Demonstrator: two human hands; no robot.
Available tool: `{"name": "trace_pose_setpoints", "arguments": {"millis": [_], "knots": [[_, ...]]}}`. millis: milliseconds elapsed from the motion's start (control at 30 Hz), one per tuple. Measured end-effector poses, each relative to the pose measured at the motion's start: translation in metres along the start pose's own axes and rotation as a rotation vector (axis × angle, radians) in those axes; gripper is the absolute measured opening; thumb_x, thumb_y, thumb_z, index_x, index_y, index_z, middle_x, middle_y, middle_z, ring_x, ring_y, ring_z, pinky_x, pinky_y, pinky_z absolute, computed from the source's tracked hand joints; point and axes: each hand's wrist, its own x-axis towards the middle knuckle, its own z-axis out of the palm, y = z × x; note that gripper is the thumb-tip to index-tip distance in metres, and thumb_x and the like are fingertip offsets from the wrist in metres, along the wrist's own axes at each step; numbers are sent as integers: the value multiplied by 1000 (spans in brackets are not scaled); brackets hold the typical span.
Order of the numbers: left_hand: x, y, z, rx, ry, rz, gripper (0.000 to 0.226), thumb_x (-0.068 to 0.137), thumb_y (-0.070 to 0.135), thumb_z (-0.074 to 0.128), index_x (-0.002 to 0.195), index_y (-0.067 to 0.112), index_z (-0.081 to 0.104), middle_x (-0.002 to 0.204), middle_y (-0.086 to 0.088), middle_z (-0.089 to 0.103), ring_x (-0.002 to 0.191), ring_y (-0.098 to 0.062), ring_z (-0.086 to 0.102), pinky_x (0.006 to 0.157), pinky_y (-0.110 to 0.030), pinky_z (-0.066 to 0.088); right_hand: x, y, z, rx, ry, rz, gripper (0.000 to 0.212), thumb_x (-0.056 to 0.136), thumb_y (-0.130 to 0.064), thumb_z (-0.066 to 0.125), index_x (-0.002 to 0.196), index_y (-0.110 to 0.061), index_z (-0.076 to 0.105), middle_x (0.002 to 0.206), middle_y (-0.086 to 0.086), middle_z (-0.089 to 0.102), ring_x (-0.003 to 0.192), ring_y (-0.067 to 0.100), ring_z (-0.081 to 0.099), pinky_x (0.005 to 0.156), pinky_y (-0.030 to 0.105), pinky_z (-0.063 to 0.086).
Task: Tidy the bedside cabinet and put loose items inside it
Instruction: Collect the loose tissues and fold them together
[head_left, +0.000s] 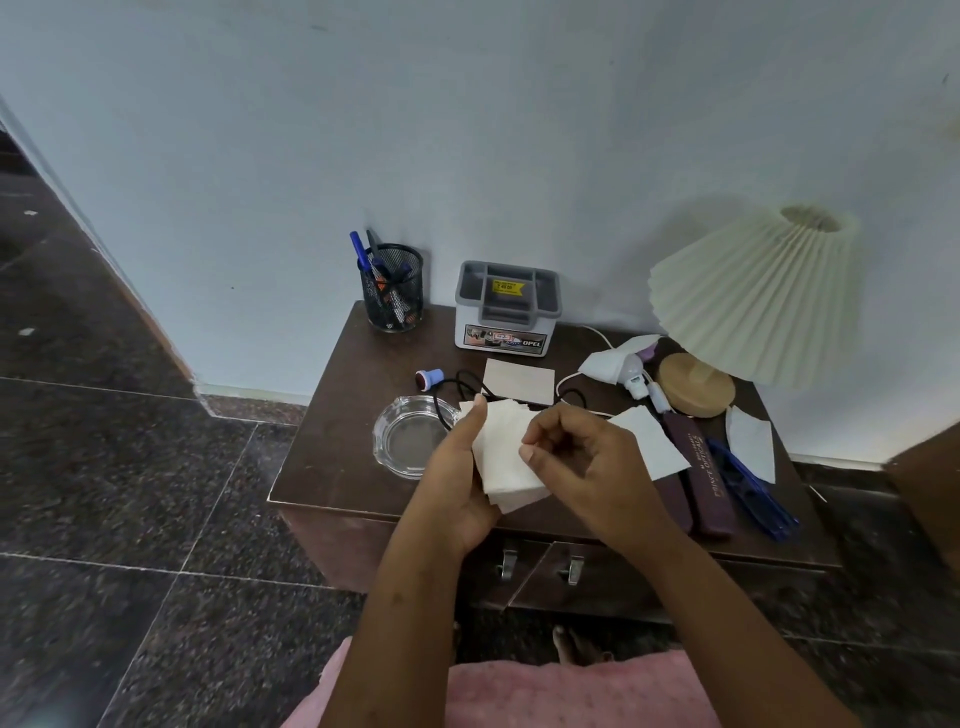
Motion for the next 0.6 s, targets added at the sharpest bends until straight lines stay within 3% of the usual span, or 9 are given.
{"name": "trace_pose_setpoints", "arguments": {"millis": [233, 400, 600], "knots": [[-1, -4, 2, 49, -63, -22, 39, 88, 40, 55, 109, 8, 65, 102, -14, 72, 89, -27, 70, 73, -39, 58, 4, 2, 0, 88, -28, -28, 8, 81, -9, 58, 78, -16, 60, 71, -6, 57, 67, 9, 51, 62, 21, 43], [1, -6, 2, 82, -84, -26, 30, 89, 36, 57, 96, 9, 69, 83, -10, 73, 73, -22, 72, 59, -30, 57, 3, 7, 8, -48, -4, -58, 13, 83, -6, 60, 81, -19, 61, 68, -5, 57, 64, 10, 53, 58, 12, 41], [3, -5, -1, 114, -64, 3, 26, 91, 35, 55, 90, 13, 69, 78, -6, 73, 68, -20, 71, 58, -31, 57, 2, 10, 14, -152, 87, -125, 14, 84, -11, 61, 85, -25, 59, 70, -10, 56, 68, 7, 55, 58, 8, 40]]}}
